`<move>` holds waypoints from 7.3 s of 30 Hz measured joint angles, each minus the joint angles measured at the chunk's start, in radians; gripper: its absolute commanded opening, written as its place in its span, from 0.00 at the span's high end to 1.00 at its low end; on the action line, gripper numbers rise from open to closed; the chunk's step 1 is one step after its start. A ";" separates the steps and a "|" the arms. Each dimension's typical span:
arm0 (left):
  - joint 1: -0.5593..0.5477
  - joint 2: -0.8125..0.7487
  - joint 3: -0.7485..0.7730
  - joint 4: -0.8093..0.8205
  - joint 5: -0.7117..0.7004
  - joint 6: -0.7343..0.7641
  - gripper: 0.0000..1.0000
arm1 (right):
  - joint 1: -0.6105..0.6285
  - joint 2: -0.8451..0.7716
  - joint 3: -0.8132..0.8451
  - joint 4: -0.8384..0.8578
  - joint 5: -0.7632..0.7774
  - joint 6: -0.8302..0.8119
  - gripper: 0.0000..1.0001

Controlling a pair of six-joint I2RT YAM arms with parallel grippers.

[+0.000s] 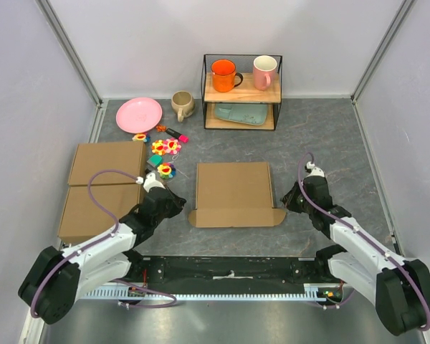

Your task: Fold the paper box

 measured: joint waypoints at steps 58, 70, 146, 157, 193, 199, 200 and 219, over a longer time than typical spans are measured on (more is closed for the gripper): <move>0.019 0.022 0.159 -0.076 0.179 0.040 0.78 | -0.013 -0.032 0.087 -0.043 -0.012 0.042 1.00; 0.034 0.149 0.086 -0.022 0.178 0.025 0.79 | -0.013 0.019 -0.051 0.048 -0.049 0.057 1.00; 0.040 0.079 -0.142 0.317 0.280 -0.016 0.98 | -0.011 0.010 -0.153 0.247 -0.214 0.082 1.00; 0.045 0.074 -0.188 0.403 0.345 -0.008 0.98 | 0.001 -0.082 -0.153 0.221 -0.202 0.082 1.00; 0.051 -0.248 0.105 0.142 0.382 0.018 0.98 | 0.002 -0.263 0.101 -0.147 -0.151 0.112 1.00; 0.051 -0.245 0.127 0.078 0.367 0.018 0.98 | 0.002 -0.255 0.169 -0.204 -0.123 0.112 1.00; 0.051 -0.247 0.127 0.066 0.362 0.018 0.98 | 0.002 -0.256 0.177 -0.211 -0.122 0.112 1.00; 0.051 -0.233 0.102 0.003 0.328 0.018 0.98 | 0.002 -0.329 0.129 -0.159 -0.133 0.113 1.00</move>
